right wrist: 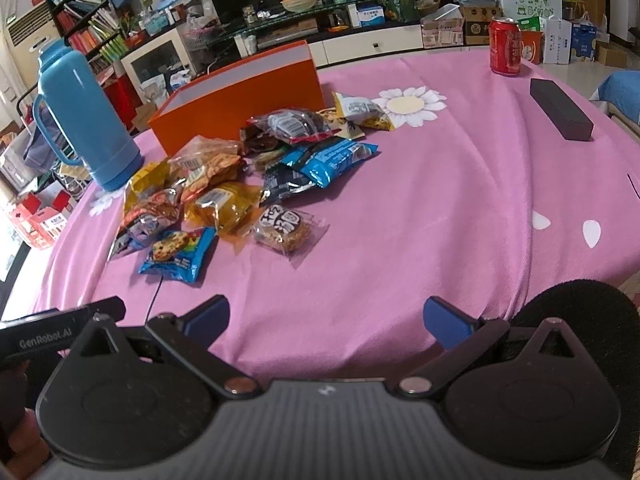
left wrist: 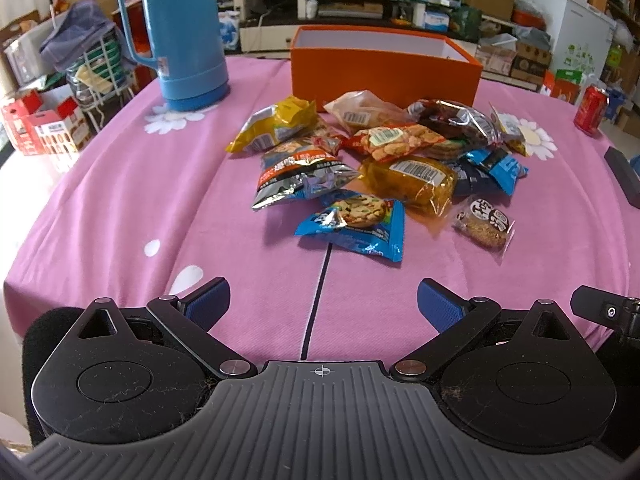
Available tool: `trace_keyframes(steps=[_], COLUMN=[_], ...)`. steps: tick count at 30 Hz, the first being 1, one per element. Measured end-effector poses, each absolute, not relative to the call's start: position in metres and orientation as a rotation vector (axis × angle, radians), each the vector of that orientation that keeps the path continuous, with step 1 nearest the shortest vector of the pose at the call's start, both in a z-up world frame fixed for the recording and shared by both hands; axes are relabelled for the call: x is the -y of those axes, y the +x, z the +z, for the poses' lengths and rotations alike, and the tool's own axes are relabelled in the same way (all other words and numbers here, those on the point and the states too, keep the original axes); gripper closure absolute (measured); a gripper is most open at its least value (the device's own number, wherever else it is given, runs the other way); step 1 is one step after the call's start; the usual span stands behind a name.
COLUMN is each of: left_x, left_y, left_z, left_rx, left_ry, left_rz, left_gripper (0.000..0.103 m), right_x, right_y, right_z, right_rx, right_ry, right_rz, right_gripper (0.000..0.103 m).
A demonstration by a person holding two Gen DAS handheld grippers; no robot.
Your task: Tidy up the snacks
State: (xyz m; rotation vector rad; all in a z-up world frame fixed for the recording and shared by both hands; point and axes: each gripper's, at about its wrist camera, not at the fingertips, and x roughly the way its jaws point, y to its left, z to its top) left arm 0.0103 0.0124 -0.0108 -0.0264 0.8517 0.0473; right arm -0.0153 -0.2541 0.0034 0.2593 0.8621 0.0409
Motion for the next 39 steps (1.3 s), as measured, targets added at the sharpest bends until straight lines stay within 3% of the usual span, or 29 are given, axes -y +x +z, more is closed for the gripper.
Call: trace_keyframes(steps=[39], left_x=[-0.023], left_y=[0.037], left_z=[-0.053], left_rx=[-0.967], left_ry=[-0.051], left_rz=[0.066], left_gripper=[0.019], right_x=[0.244], right_y=[0.004], right_z=[-0.030], right_rx=[-0.963], right_ry=[0.222], right_rz=[0.035], right_gripper=[0.001])
